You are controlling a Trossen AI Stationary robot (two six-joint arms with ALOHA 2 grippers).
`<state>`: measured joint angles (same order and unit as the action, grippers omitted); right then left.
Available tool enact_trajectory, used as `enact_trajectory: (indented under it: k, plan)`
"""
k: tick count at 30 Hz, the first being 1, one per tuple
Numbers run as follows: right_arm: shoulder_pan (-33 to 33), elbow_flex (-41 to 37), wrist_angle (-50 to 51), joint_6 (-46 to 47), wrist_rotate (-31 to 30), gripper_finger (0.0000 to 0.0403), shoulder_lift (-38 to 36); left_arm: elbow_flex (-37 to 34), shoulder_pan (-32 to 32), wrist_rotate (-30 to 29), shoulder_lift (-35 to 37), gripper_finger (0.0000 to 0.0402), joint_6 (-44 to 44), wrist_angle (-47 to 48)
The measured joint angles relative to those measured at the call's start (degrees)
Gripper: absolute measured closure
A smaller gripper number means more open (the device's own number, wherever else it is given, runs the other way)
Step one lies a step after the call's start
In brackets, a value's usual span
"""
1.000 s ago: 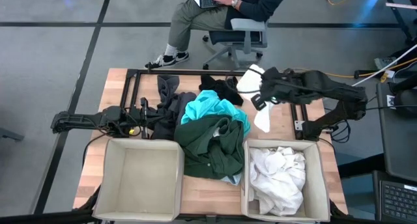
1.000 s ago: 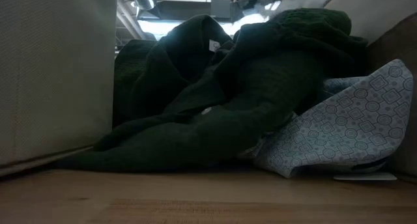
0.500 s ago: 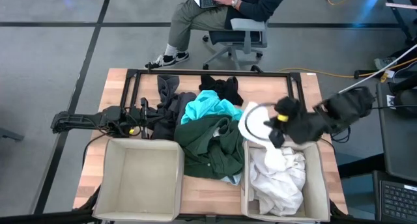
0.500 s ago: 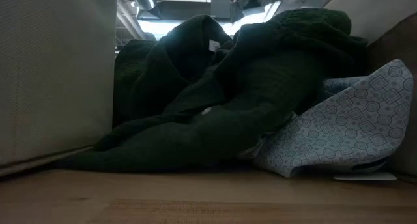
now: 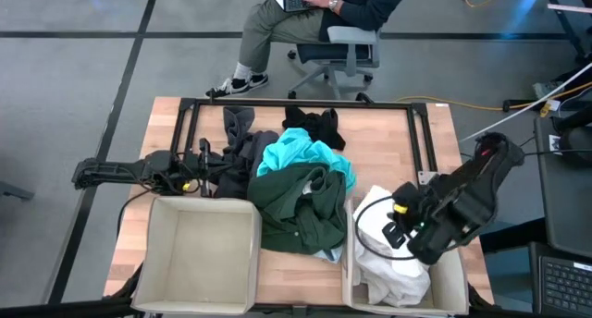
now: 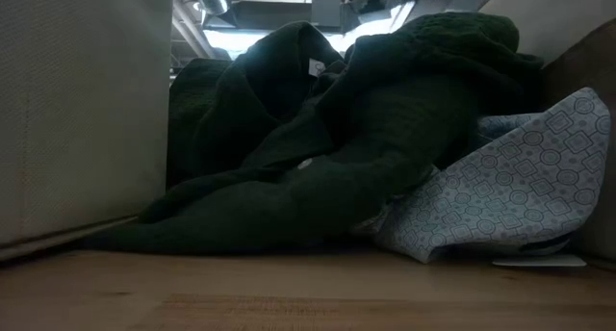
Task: Sort clothes
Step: Put the white boxer into the right brown laundry organizer
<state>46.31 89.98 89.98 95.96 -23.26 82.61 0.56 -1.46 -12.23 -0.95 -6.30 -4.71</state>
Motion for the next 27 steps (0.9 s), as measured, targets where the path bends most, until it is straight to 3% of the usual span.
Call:
enact_trajectory:
  k: [6, 11, 15, 19, 23, 27]
  plan:
    - [-1.2, -12.0, -0.1, 4.3, 2.9, 0.0362, 0.0, 0.0, 0.0, 0.0, 0.0, 0.0396, -1.4, -2.1]
    - [-4.2, -20.3, -4.0, 4.9, 12.3, 0.0345, 0.0, 0.0, 0.0, 0.0, 0.0, 0.0396, -1.9, -2.4]
    - [-5.9, -25.0, -10.1, 3.6, 18.2, 0.0288, 0.0, 0.0, 0.0, 0.0, 0.0, 0.0396, -2.0, -2.4]
    - [-6.4, -27.4, -12.0, 1.6, 19.4, 0.0215, -0.1, 0.0, 0.0, 0.0, 0.0, 0.0396, -2.2, -2.3]
    - [-6.7, -25.7, -9.9, 1.3, 23.3, 0.016, -0.1, 0.0, 0.0, 0.0, 0.0, 0.0396, -2.2, -2.4]
    - [-6.6, -20.8, -5.4, 1.3, 24.3, 0.0138, 0.0, 0.0, 0.0, 0.0, 0.0, 0.0396, -2.2, -2.4]
